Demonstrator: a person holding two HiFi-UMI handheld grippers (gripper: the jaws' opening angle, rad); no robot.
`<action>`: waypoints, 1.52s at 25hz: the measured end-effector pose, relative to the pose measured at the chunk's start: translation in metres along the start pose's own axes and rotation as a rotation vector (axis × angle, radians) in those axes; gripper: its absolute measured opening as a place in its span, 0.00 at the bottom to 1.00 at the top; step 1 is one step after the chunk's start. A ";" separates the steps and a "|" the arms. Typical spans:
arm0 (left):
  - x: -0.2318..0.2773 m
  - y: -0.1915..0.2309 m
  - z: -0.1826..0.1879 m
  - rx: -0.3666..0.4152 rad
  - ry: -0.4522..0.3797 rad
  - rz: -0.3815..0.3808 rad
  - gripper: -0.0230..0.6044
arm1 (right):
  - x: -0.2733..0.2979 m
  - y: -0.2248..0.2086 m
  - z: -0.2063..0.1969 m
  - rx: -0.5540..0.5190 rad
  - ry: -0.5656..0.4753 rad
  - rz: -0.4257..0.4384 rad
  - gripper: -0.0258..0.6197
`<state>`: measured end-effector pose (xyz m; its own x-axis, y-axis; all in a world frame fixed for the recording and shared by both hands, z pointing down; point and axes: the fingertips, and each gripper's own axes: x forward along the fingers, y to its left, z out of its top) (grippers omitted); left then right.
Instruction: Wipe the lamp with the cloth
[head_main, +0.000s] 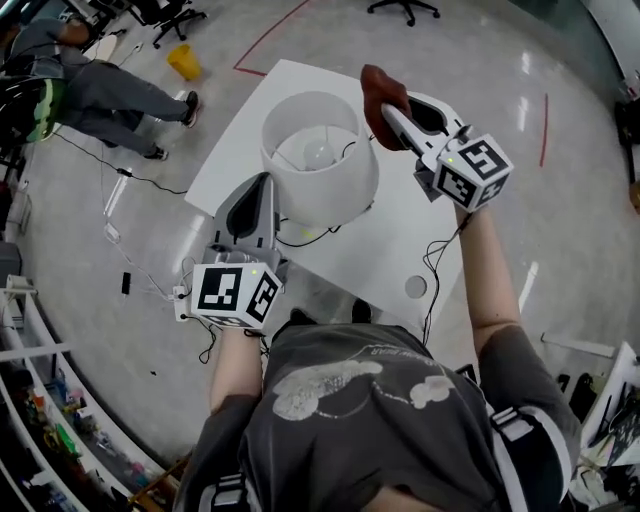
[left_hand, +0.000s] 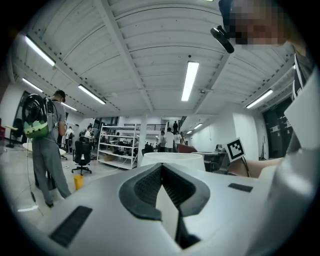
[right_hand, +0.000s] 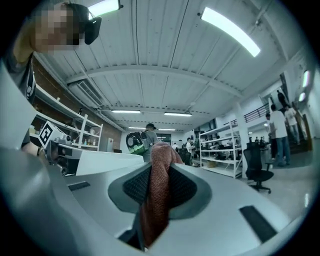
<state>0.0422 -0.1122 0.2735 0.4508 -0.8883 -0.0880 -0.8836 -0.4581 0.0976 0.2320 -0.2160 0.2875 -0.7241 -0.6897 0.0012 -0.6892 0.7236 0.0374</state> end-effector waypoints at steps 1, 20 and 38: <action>0.000 0.000 0.000 0.001 0.003 0.014 0.05 | 0.008 0.002 0.001 -0.015 0.005 0.034 0.17; -0.006 0.010 -0.044 -0.065 0.078 0.136 0.05 | 0.038 0.000 -0.084 0.043 0.180 0.185 0.17; -0.022 0.009 -0.046 -0.070 0.058 0.071 0.05 | -0.023 -0.009 -0.070 0.135 0.116 -0.034 0.17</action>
<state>0.0297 -0.0982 0.3224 0.3962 -0.9179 -0.0210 -0.9032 -0.3937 0.1711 0.2568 -0.2091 0.3574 -0.6977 -0.7067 0.1177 -0.7163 0.6914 -0.0947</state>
